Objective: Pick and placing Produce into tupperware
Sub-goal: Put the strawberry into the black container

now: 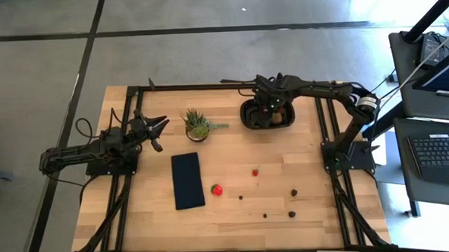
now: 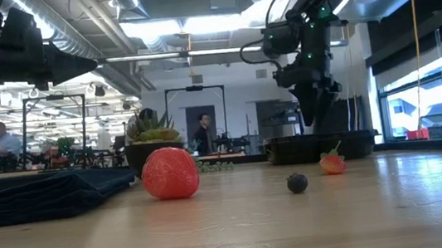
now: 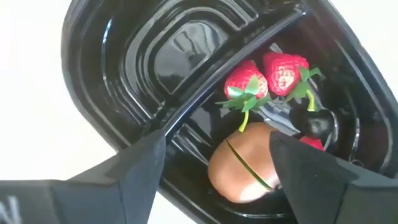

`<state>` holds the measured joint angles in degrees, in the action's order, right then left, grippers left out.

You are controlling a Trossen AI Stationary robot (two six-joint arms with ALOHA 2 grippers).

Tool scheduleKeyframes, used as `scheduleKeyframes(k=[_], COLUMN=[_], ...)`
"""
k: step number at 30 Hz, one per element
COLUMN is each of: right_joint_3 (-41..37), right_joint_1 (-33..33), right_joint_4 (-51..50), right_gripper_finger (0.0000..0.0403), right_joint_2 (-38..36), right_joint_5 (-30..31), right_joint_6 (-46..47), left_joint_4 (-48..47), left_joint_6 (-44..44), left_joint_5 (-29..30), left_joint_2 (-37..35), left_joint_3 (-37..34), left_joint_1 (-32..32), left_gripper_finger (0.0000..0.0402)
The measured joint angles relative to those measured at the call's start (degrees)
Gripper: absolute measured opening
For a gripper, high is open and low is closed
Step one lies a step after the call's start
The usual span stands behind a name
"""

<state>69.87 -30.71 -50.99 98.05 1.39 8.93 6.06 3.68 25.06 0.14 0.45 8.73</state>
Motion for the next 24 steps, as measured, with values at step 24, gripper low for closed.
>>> scheduleKeyframes(k=[24], right_joint_3=[0.1], right_joint_1=[22.5], right_joint_4=[3.6], right_gripper_finger=[0.0289], right_joint_2=[-8.1], right_joint_5=[-0.2], right_joint_6=[-5.1], left_joint_4=[0.0], left_joint_6=[0.0], left_joint_5=[0.0], left_joint_2=[0.0], left_joint_3=[0.0], left_joint_1=[0.0], left_gripper_finger=[0.0034])
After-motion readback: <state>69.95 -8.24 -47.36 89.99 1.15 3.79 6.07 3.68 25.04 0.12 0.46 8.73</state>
